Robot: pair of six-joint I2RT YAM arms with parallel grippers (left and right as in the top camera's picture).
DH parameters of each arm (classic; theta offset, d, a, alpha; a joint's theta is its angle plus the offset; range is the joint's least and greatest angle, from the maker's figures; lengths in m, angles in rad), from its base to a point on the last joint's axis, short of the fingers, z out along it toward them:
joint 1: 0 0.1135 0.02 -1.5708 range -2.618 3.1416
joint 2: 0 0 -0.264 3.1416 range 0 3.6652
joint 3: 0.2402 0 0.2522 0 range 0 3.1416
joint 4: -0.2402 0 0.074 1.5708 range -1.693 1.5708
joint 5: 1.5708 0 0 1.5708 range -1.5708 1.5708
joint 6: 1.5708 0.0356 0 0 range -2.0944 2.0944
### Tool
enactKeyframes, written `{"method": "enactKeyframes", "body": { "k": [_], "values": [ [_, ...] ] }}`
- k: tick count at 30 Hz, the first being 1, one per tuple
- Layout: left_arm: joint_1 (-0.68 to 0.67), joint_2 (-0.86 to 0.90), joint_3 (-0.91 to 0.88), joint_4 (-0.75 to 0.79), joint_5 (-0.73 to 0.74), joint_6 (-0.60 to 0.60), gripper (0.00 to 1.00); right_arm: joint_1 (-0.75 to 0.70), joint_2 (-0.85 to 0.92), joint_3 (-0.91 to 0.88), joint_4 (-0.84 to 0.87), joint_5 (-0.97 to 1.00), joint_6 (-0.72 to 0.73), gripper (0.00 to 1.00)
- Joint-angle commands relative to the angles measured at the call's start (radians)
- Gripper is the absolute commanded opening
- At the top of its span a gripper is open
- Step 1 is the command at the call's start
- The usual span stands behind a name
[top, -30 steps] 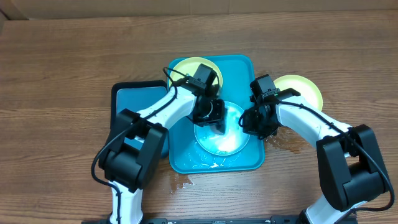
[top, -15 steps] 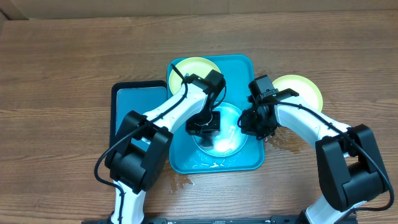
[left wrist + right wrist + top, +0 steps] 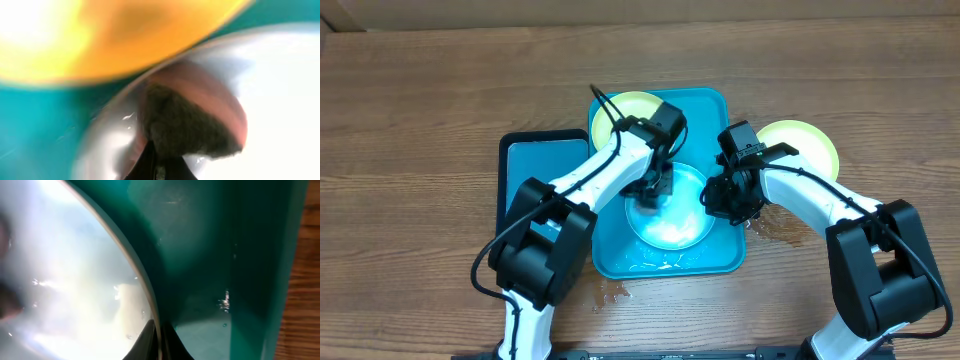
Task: Clean dirty plates on tray and stack at the side
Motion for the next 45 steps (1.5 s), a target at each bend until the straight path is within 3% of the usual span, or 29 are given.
{"method": "enactKeyframes", "body": {
  "k": [1, 5, 14, 22, 32, 37, 45],
  "values": [
    [-0.021, 0.040, -0.028, 0.150, 0.414, 0.021, 0.04, -0.007, 0.022, 0.000, 0.000, 0.061, 0.001, 0.04],
    [-0.049, 0.040, -0.069, 0.265, 0.602, 0.014, 0.04, -0.007, 0.022, 0.000, -0.001, 0.061, 0.001, 0.04],
    [-0.052, 0.040, -0.114, 0.186, 0.584, 0.011, 0.04, -0.007, 0.022, 0.000, -0.002, 0.061, 0.001, 0.04],
    [-0.014, 0.015, -0.111, -0.092, 0.156, -0.058, 0.04, -0.007, 0.022, 0.000, -0.003, 0.061, 0.001, 0.04],
    [0.054, -0.160, -0.111, -0.190, -0.272, -0.053, 0.04, -0.007, 0.022, 0.000, -0.005, 0.061, 0.000, 0.04],
    [0.066, -0.256, -0.110, -0.159, -0.244, -0.036, 0.04, -0.007, 0.022, 0.000, -0.005, 0.061, 0.001, 0.04],
    [0.055, -0.269, -0.120, 0.000, 0.133, 0.023, 0.04, -0.007, 0.022, 0.000, -0.008, 0.061, 0.001, 0.04]
  ]
}}
